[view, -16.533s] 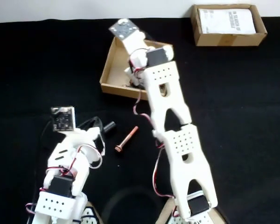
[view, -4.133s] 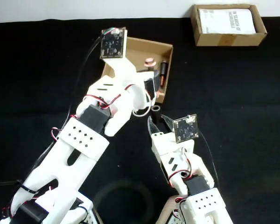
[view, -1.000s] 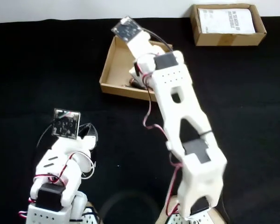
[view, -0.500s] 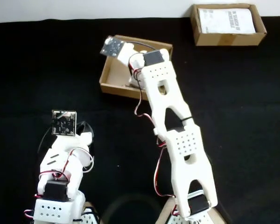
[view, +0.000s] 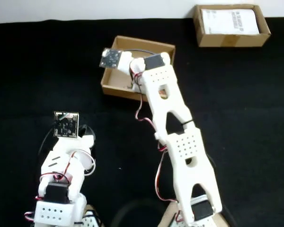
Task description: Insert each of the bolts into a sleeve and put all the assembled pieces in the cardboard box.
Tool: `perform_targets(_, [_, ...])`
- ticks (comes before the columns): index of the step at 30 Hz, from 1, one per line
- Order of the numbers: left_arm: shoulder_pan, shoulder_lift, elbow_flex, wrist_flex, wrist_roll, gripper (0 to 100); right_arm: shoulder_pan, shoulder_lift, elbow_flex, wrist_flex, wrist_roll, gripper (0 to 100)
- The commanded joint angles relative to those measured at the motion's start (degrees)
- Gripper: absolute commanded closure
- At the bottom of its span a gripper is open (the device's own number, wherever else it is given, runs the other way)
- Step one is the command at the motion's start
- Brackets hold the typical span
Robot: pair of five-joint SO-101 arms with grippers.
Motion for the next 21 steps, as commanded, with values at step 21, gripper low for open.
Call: perform_targets(21, [3.21, -0.57, 0.92, 2.99, -0.53, 99, 2.51, -1.54, -12.7, 15.52, -6.07, 79.9])
